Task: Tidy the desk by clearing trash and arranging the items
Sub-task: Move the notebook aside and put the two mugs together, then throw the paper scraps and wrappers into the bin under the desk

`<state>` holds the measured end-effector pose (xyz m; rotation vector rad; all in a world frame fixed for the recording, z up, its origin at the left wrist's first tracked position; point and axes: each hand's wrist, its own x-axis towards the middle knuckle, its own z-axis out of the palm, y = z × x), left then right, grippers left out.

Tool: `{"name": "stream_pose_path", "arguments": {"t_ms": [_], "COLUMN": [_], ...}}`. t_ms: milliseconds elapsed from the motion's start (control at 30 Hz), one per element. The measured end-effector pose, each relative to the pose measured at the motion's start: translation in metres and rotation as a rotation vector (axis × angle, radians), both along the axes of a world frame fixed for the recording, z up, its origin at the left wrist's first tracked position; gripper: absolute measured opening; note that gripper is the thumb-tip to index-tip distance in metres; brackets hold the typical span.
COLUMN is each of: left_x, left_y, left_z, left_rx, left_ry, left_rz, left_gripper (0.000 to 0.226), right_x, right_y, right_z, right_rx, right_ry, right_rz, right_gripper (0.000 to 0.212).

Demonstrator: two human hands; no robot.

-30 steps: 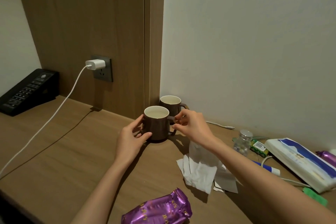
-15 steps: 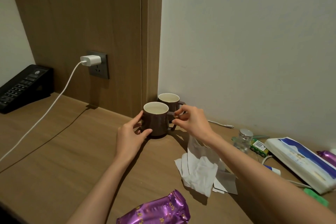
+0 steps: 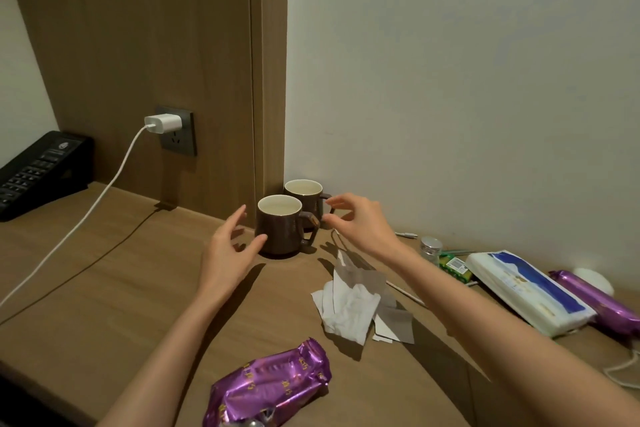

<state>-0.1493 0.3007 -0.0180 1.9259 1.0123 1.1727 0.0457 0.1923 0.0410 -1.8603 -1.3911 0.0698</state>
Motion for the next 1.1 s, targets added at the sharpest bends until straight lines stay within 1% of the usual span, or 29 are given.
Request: {"name": "stream_pose_path", "arguments": {"t_ms": [100,167,233,333,500,600,700,800,867,967,1000,1067,1100], "left_x": [-0.010,-0.014,-0.017,-0.019,-0.025,-0.030,-0.035,-0.039,-0.043,-0.054,-0.058,-0.066,-0.070], "left_y": [-0.008,-0.019,-0.033,-0.057,-0.092,-0.109,-0.127,-0.143,-0.152,-0.161,-0.162,-0.165,-0.165], "left_z": [0.013,0.021,0.030,0.038,0.038,0.033,0.027,0.020,0.017,0.015,0.013,0.009,0.007], "left_rx": [0.052,0.055,0.075,0.097,0.089,0.094,0.123,0.190,0.221,0.212,0.221,0.223,0.208], "left_ry": [-0.010,0.012,0.041,0.064,0.116,0.185,0.308,0.502,0.648,0.839,0.892,0.943,0.925], "left_rz": [-0.029,-0.086,-0.128,-0.175,-0.223,-0.238,-0.265,-0.245,-0.206,-0.165,-0.154,-0.158,-0.173], "left_gripper": [0.054,0.047,0.044,0.042,0.040,0.040,0.044,0.053,0.064,0.082,0.085,0.082,0.077], "right_x": [0.002,0.000,-0.005,-0.015,-0.029,-0.033,-0.032,-0.031,-0.031,-0.030,-0.030,-0.031,-0.032], "right_y": [-0.034,-0.058,-0.077,-0.094,-0.102,-0.107,-0.110,-0.111,-0.112,-0.111,-0.111,-0.112,-0.113], "right_z": [0.015,0.017,0.014,-0.001,-0.032,-0.048,-0.059,-0.066,-0.069,-0.070,-0.069,-0.065,-0.062], "right_rx": [-0.070,-0.153,-0.245,-0.360,-0.434,-0.407,-0.280,-0.176,-0.146,-0.137,-0.145,-0.156,-0.147], "right_ry": [-0.065,-0.096,-0.133,-0.258,-0.401,-0.419,-0.412,-0.414,-0.399,-0.356,-0.327,-0.248,-0.201], "right_rz": [0.055,0.112,0.152,0.176,0.132,0.103,0.066,0.045,0.032,0.021,0.018,0.013,0.011], "right_gripper": [0.026,0.025,0.030,0.041,0.054,0.048,0.034,0.023,0.018,0.015,0.016,0.020,0.023]}}
